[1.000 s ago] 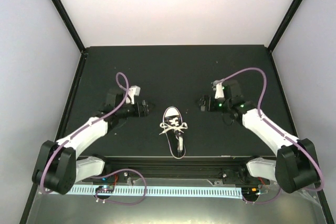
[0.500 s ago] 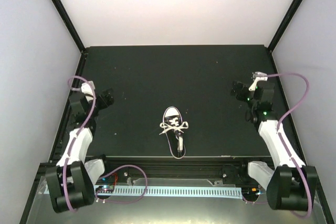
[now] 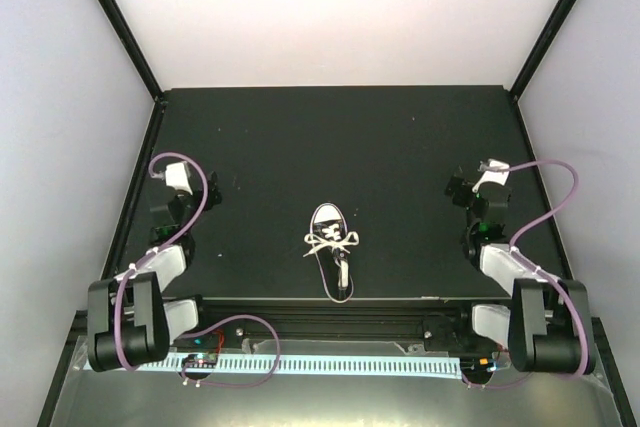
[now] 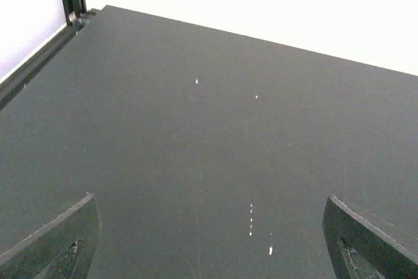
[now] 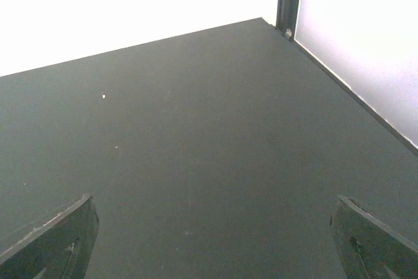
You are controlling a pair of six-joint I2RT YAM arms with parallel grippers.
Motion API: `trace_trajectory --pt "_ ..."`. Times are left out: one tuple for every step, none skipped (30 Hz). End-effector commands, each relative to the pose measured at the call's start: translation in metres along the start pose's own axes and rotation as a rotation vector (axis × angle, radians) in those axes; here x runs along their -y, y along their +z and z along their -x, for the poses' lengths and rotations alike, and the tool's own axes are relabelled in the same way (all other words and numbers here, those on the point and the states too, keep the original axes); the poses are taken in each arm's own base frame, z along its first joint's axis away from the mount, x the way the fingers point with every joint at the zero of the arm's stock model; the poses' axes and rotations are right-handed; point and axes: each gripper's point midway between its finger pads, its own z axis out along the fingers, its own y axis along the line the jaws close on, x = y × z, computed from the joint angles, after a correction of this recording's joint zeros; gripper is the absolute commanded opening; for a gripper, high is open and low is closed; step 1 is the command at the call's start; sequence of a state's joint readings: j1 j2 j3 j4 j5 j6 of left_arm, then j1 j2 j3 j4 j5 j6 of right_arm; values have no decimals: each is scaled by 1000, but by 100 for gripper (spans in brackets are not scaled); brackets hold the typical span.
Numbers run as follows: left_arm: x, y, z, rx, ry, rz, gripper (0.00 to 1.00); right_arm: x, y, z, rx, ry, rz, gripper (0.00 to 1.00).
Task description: Tie the shoes
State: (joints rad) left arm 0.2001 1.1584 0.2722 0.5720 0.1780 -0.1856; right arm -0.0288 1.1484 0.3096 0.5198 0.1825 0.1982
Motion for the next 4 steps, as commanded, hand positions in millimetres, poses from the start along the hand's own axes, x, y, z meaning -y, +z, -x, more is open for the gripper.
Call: trace_trajectory --pt "10 -2 34 129 91 -4 95 2 4 32 149 -2 -24 100" --pt "10 -2 34 130 94 0 95 2 5 32 148 -3 -23 100" --pt "8 -1 34 129 91 10 95 1 5 35 162 -4 -18 100" --pt "5 0 33 121 81 31 95 0 5 36 173 -5 -15 100"
